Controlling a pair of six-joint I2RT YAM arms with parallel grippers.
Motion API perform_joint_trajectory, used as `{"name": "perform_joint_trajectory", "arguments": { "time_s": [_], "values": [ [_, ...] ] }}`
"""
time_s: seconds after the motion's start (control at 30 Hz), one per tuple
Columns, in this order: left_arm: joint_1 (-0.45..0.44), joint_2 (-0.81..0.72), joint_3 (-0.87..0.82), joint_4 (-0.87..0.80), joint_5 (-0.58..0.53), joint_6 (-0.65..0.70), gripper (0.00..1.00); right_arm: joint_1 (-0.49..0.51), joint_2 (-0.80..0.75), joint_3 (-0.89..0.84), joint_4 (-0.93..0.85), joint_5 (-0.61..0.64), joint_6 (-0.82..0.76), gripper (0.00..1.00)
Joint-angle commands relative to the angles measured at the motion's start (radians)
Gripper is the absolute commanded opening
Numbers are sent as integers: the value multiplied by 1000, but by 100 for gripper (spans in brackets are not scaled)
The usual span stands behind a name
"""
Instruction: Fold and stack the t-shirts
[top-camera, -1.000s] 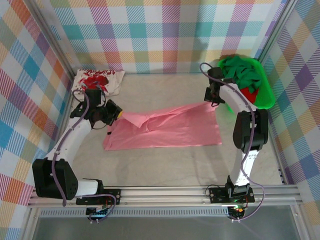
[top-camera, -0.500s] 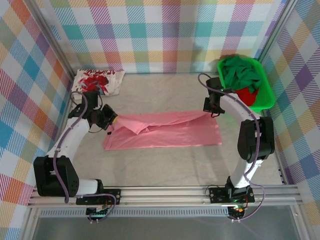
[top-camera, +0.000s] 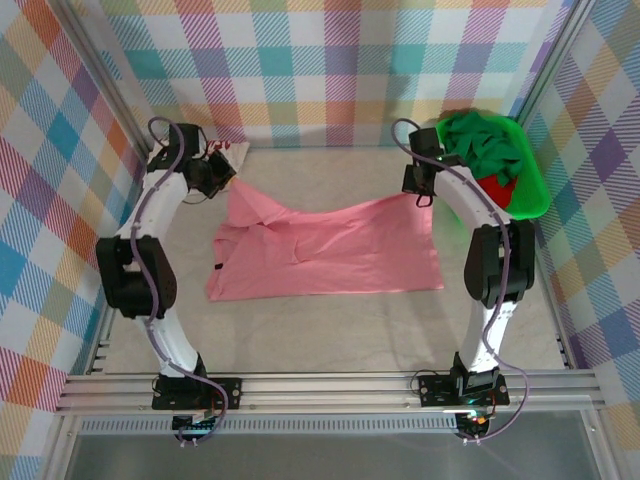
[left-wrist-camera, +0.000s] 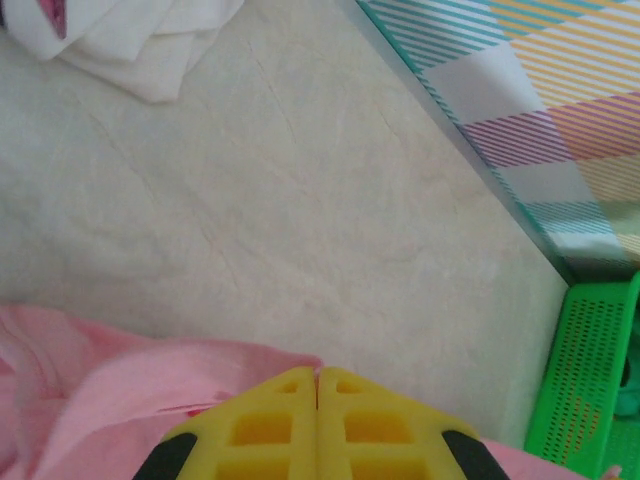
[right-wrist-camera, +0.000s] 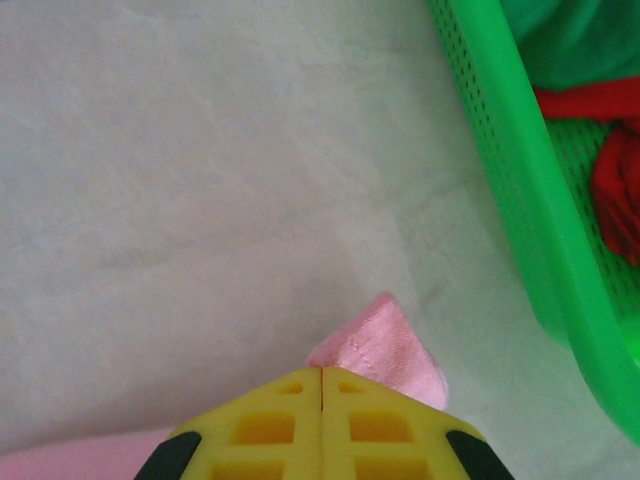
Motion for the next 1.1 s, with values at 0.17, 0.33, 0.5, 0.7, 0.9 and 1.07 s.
{"name": "perform_joint_trajectory", "arguments": {
  "time_s": [0.17,0.33,0.5,0.7,0.9,1.07],
  "values": [
    [3,106,151,-58,-39,98,0,-17,95,55,47,54,-31,0],
    [1,129,200,-64,-33,100,0,-27,116,75,44,51,-29,0],
    [-8,55,114,-74,-32,99,0,-27,80,30,40,54,-20,0],
    [-5,-96,-87,-88,-69,114,0,-27,-13,-135,86,22,0,0],
    [11,-208,-183,-124,-62,119,0,-29,-73,-240,96,-19,8,0],
    [12,-259,-226,-151,31,86,0,-29,-93,-278,93,-35,18,0]
  ]
}}
